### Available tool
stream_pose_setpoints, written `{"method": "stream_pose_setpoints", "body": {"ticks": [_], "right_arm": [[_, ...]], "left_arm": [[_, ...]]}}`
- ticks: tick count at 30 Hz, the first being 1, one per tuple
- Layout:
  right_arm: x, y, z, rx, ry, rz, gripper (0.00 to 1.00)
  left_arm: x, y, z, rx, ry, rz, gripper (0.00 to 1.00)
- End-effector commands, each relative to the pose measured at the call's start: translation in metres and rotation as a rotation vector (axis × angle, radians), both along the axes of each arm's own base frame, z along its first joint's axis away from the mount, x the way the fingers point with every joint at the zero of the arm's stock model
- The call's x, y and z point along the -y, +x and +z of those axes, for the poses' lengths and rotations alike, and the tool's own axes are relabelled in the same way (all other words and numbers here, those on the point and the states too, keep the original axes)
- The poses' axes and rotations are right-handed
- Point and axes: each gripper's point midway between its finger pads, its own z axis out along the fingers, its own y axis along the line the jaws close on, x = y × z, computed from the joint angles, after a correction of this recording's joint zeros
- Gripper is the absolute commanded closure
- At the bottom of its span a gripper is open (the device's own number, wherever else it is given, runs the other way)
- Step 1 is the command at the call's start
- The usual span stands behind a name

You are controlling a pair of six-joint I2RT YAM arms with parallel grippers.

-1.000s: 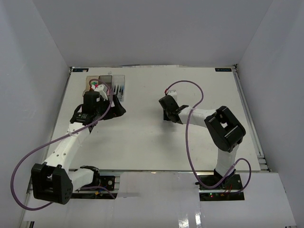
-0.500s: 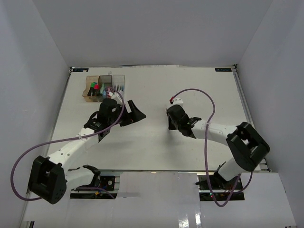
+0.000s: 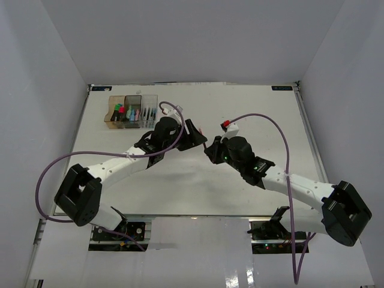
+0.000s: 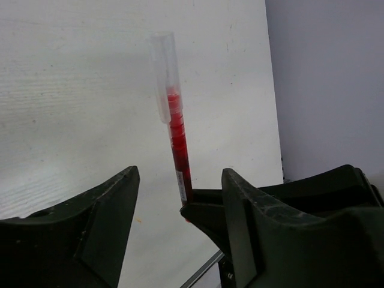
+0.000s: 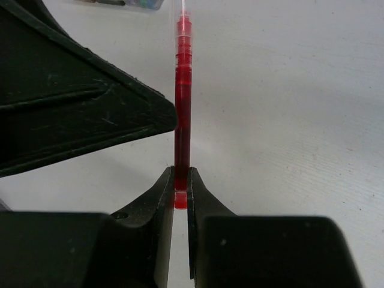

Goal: Sort the stationery into containers
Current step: Pick up the pen from the center of the board.

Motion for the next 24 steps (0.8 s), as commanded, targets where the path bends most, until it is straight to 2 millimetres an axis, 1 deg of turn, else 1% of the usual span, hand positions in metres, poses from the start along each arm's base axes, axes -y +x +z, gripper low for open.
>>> {"method": "stream_pose_setpoints", "body": {"ticks": [1, 4, 6, 7, 10, 11, 12, 13, 15, 16, 17, 19, 20, 22, 23, 24], "right_arm": [[-0.008, -0.001, 0.021, 0.045, 0.079, 0.026, 0.89], [-0.009, -0.003, 0.021, 0.044, 0.096, 0.028, 0.89], [-0.010, -0.004, 0.021, 0.041, 0.104, 0.032, 0.89], [-0.011, -0.004, 0.023, 0.045, 0.110, 0.037, 0.89], [-0.011, -0.004, 0.023, 0.047, 0.117, 0.039, 0.89], [-0.011, -0.005, 0.022, 0.045, 0.115, 0.041, 0.88], [-0.011, -0.005, 0.022, 0.046, 0.116, 0.039, 0.86], [-0.010, -0.003, 0.019, 0.044, 0.110, 0.030, 0.84], [-0.009, -0.002, 0.017, 0.044, 0.103, 0.025, 0.82], [-0.009, -0.002, 0.015, 0.043, 0.098, 0.023, 0.72], [-0.009, -0.002, 0.014, 0.041, 0.095, 0.023, 0.67], [-0.007, 0.000, 0.012, 0.044, 0.081, 0.017, 0.54], [-0.005, 0.001, 0.009, 0.046, 0.059, 0.007, 0.40], [0.000, 0.003, 0.005, 0.045, 0.030, -0.011, 0.28], [0.007, 0.005, 0.000, 0.043, -0.006, -0.029, 0.17], [0.011, 0.006, -0.001, 0.045, -0.021, -0.041, 0.11]], "left_arm": [[0.013, 0.012, 0.028, 0.068, -0.054, 0.023, 0.34], [0.018, 0.013, 0.028, 0.069, -0.057, 0.021, 0.42], [0.021, 0.014, 0.026, 0.068, -0.054, 0.020, 0.46], [0.021, 0.015, 0.025, 0.069, -0.050, 0.024, 0.51], [0.022, 0.017, 0.022, 0.070, -0.040, 0.026, 0.61], [0.022, 0.018, 0.021, 0.074, -0.034, 0.026, 0.69], [0.022, 0.019, 0.021, 0.075, -0.031, 0.030, 0.73], [0.020, 0.020, 0.021, 0.081, -0.027, 0.035, 0.80], [0.020, 0.021, 0.018, 0.084, -0.012, 0.034, 0.87], [0.019, 0.021, 0.017, 0.086, -0.004, 0.035, 0.89], [0.018, 0.023, 0.014, 0.088, 0.019, 0.036, 0.92], [0.015, 0.026, 0.012, 0.102, 0.051, 0.041, 0.92], [0.014, 0.029, 0.014, 0.113, 0.065, 0.037, 0.92], [-0.003, 0.044, 0.008, 0.149, 0.162, 0.081, 0.92], [-0.010, 0.052, 0.012, 0.162, 0.199, 0.094, 0.92], [-0.023, 0.060, 0.008, 0.170, 0.258, 0.120, 0.92]]}}
